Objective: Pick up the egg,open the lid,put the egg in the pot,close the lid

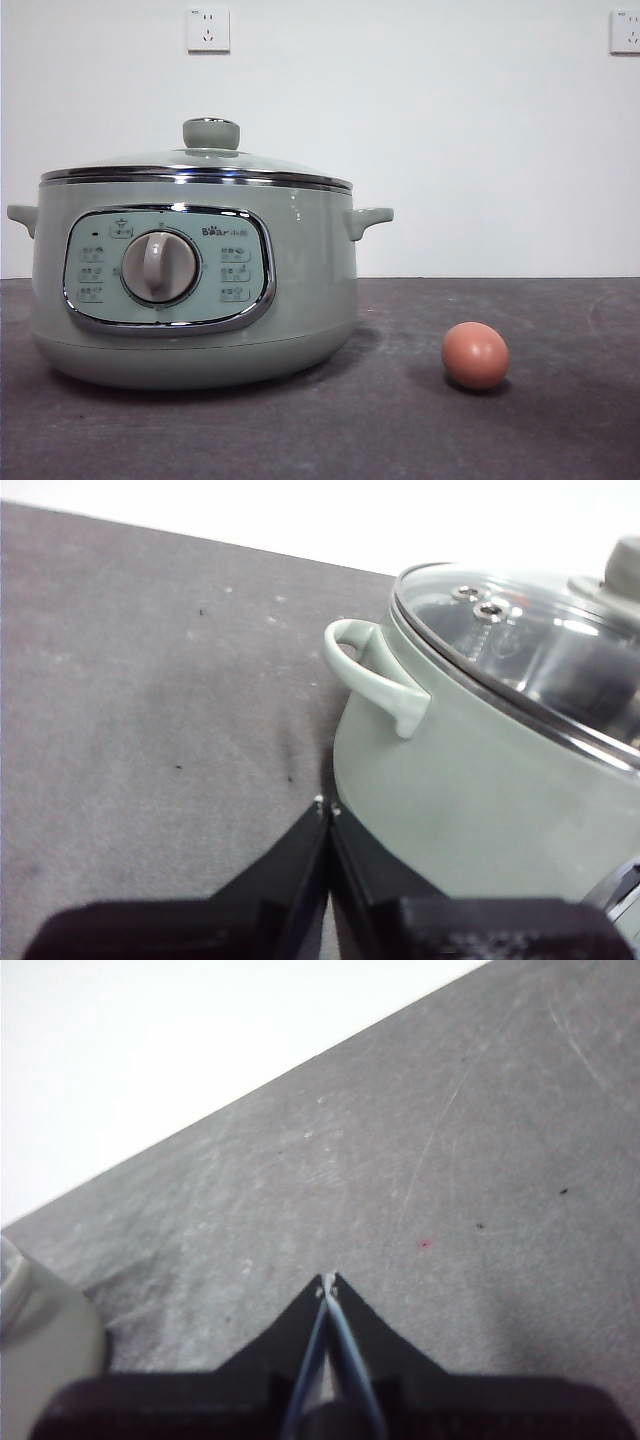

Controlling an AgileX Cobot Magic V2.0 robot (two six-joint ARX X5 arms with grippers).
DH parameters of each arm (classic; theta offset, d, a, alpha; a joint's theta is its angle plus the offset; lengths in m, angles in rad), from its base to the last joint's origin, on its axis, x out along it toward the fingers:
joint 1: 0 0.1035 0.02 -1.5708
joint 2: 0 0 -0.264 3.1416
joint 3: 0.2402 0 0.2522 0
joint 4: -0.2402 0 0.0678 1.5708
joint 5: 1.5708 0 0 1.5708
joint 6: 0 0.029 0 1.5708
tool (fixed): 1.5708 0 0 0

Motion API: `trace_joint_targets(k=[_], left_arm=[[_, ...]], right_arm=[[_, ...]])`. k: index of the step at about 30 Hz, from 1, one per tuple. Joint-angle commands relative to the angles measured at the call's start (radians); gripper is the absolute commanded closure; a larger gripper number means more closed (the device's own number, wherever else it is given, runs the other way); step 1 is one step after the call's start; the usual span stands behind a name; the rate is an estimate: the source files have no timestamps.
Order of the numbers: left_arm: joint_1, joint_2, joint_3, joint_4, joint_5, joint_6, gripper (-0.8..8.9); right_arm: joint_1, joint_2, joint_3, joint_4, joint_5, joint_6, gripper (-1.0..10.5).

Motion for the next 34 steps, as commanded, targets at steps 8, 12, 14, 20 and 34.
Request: trace_joint_targets(k=[8,12,14,20,34], left_arm=[[0.003,-0.001,0.061,-0.059,0.027,-0.071,8.2],[0.003,0.013,0.15,-0.109,0.028,-0.071,8.2],[0.003,0.031,0.2,-0.123,0.028,-0.072,8.2],[0.003,0.102,0.338,-0.122,0.059,-0.07,8.2],[0.003,0.481,0.667,-0.156,0.316,-0.06,8.19]], right_arm=[[-0.001,0.036,0.066,-0.075,-0.08,0.045,9.6],[-0.001,0.093,0.15,-0.124,-0.088,0.042,9.6],[-0.001,0.13,0.198,-0.135,-0.107,0.019,9.6],[-0.001,0.255,0.347,-0.171,-0.145,-0.046,9.6],[-0.001,0.599,0.692,-0.288,-0.354,-0.153,9.5]])
